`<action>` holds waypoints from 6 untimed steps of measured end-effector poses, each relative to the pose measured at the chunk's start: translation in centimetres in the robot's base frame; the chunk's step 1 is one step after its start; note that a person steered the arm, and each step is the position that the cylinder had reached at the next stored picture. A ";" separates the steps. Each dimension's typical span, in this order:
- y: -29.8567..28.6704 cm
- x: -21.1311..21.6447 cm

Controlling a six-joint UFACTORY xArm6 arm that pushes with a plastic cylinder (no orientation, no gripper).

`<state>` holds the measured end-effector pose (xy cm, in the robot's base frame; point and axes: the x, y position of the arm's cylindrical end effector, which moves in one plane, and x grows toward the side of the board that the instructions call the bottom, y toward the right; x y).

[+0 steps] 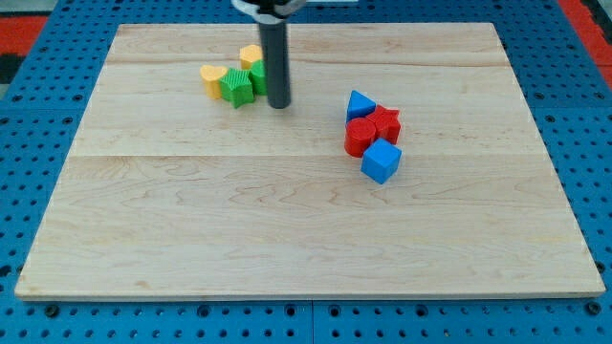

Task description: Nudge the blue triangle and red star down a bit

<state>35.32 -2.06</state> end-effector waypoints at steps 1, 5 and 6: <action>3.0 -1.5; 7.8 1.4; 8.9 1.9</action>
